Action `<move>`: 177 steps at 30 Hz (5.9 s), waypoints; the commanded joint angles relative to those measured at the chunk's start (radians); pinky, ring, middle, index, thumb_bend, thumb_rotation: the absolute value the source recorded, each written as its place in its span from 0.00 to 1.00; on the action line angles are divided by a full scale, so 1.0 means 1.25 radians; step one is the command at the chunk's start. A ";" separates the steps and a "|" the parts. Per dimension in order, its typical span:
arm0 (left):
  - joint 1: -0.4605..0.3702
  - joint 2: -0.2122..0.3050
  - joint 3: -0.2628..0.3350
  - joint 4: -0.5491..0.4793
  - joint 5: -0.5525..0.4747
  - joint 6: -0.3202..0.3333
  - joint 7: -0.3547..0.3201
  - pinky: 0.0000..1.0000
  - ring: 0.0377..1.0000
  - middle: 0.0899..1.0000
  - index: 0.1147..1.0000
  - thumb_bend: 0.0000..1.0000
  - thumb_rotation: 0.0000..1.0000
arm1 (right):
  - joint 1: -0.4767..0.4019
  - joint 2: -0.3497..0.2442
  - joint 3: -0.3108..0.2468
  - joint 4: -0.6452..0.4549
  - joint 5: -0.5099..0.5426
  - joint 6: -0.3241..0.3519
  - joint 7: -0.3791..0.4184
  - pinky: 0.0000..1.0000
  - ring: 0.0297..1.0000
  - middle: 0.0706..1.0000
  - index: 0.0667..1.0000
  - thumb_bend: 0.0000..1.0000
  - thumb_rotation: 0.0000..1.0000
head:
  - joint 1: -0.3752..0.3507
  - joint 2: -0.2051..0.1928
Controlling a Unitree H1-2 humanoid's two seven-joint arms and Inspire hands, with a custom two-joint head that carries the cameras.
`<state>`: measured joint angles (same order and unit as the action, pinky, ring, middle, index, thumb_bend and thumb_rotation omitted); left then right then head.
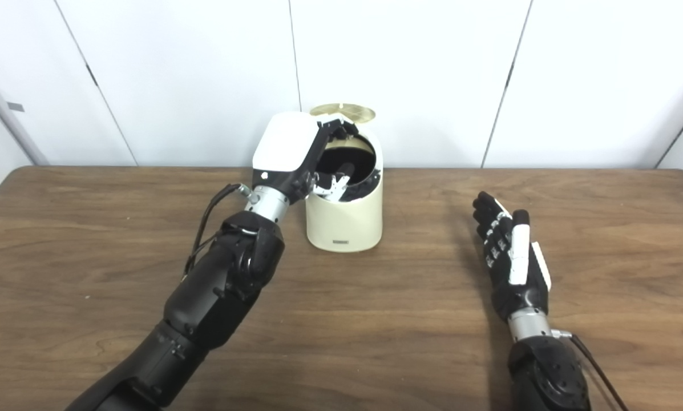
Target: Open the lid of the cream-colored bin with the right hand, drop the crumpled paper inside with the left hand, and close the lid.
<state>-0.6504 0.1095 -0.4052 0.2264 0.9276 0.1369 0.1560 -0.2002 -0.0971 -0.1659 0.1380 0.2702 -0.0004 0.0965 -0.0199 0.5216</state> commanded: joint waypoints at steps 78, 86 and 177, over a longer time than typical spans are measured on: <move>0.119 -0.020 0.265 -0.137 -0.314 -0.162 0.121 0.32 0.41 0.46 0.41 0.47 0.00 | -0.012 -0.023 -0.013 0.070 0.018 -0.030 0.018 1.00 0.95 0.90 0.86 0.60 1.00 | 0.024 -0.001; 0.154 -0.034 0.336 -0.184 -0.438 -0.094 0.074 0.31 0.42 0.48 0.44 0.47 0.00 | -0.007 -0.021 -0.020 0.059 0.017 -0.041 0.013 1.00 0.96 0.94 0.88 0.60 1.00 | 0.023 0.003; 0.479 -0.023 0.453 -0.206 -0.844 -0.162 -0.125 0.99 0.99 1.00 1.00 0.42 0.91 | 0.010 -0.108 0.050 -0.190 -0.181 0.036 0.002 0.95 0.95 0.95 0.91 0.57 1.00 | -0.002 0.034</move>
<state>-0.0408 0.0771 0.1600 -0.0275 -0.1284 -0.0251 -0.0019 -0.1414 -0.2149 -0.1059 -0.0581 0.0698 0.0471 0.1117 -0.0214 0.5631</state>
